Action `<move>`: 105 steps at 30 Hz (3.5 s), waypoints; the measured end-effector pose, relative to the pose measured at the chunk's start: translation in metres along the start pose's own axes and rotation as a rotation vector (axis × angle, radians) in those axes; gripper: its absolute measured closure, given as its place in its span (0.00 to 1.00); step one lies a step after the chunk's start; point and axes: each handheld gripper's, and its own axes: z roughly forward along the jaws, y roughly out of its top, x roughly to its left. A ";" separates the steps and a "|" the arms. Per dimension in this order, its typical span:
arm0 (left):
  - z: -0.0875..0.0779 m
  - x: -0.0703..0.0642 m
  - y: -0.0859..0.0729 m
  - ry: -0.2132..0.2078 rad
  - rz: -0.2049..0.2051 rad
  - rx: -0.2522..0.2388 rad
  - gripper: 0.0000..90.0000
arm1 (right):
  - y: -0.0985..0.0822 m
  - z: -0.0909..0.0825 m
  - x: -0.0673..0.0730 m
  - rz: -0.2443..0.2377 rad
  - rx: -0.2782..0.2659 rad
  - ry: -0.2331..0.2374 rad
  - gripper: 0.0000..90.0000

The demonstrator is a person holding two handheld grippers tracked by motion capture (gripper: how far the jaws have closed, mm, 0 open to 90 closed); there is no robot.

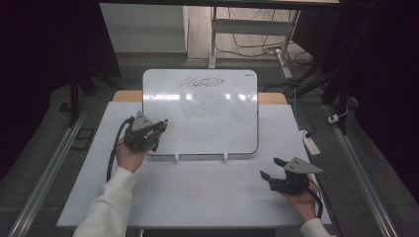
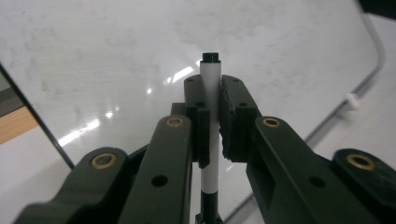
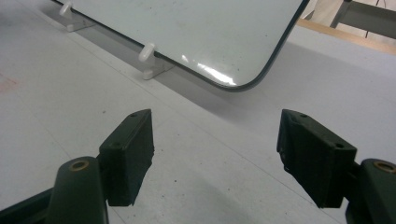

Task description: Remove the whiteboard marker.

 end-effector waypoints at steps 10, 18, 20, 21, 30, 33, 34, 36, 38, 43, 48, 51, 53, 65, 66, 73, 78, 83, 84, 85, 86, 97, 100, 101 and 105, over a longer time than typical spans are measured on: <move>-0.011 -0.034 0.005 -0.122 0.042 -0.051 0.91 | 0.010 0.005 0.009 0.010 0.006 0.054 0.32; -0.003 -0.071 0.016 -0.246 0.076 -0.064 0.91 | 0.024 0.015 0.021 0.025 -0.016 0.113 0.32; -0.001 -0.075 0.017 -0.259 0.075 -0.066 0.91 | 0.029 0.019 0.027 0.024 -0.020 0.132 0.32; 0.001 -0.077 0.018 -0.267 0.079 -0.064 0.91 | 0.031 0.021 0.030 0.030 -0.019 0.144 0.34; 0.014 -0.102 0.023 -0.346 0.096 -0.071 0.91 | 0.057 0.048 0.066 0.033 0.013 0.287 0.36; 0.016 -0.105 0.023 -0.365 0.094 -0.069 0.91 | 0.062 0.053 0.075 0.023 0.020 0.313 0.36; 0.018 -0.106 0.023 -0.375 0.093 -0.067 0.91 | 0.068 0.060 0.083 0.012 0.022 0.335 0.37; 0.019 -0.108 0.022 -0.393 0.092 -0.063 0.91 | 0.072 0.064 0.089 0.003 0.025 0.351 0.38; 0.019 -0.108 0.022 -0.406 0.086 -0.065 0.91 | 0.075 0.068 0.093 -0.007 0.023 0.371 0.41; 0.021 -0.110 0.022 -0.410 0.084 -0.066 0.91 | 0.083 0.074 0.101 -0.002 0.020 0.418 0.48; 0.023 -0.117 0.021 -0.403 0.101 -0.059 0.91 | 0.089 0.080 0.109 0.032 0.048 0.425 0.55; 0.025 -0.121 0.021 -0.393 0.117 -0.054 0.91 | 0.090 0.085 0.110 0.070 0.069 0.432 0.61; 0.026 -0.123 0.020 -0.386 0.129 -0.049 0.91 | 0.090 0.088 0.111 0.090 0.089 0.430 0.67; 0.028 -0.131 0.020 -0.374 0.154 -0.037 0.91 | 0.088 0.097 0.109 0.174 0.165 0.439 0.85; 0.029 -0.133 0.019 -0.372 0.159 -0.038 0.91 | 0.088 0.097 0.109 0.173 0.166 0.437 0.86; 0.019 -0.121 0.019 -0.386 0.106 -0.067 0.70 | 0.088 0.095 0.107 0.155 0.138 0.417 0.86; 0.002 -0.095 0.006 -0.315 0.027 -0.061 0.50 | 0.089 0.087 0.094 0.159 0.079 0.382 0.86; -0.015 -0.075 -0.020 -0.289 -0.015 -0.015 0.42 | 0.090 0.079 0.083 0.154 0.026 0.345 0.86; -0.015 -0.075 -0.020 -0.289 -0.015 -0.015 0.41 | 0.090 0.078 0.081 0.156 0.015 0.339 0.86; -0.021 -0.069 -0.031 -0.286 -0.021 0.001 0.40 | 0.090 0.076 0.079 0.157 0.001 0.335 0.86; -0.024 -0.067 -0.036 -0.286 -0.025 0.010 0.39 | 0.091 0.075 0.078 0.156 -0.008 0.331 0.86; -0.048 -0.038 -0.088 -0.183 -0.025 0.090 0.32 | 0.093 0.061 0.063 0.112 -0.134 0.270 0.86; -0.049 -0.034 -0.096 -0.184 -0.041 0.101 0.31 | 0.093 0.059 0.061 0.101 -0.144 0.256 0.86; -0.049 -0.031 -0.099 -0.178 -0.050 0.106 0.31 | 0.092 0.058 0.059 0.100 -0.146 0.248 0.86; -0.046 -0.023 -0.106 -0.171 -0.081 0.126 0.31 | 0.091 0.057 0.053 0.107 -0.155 0.221 0.86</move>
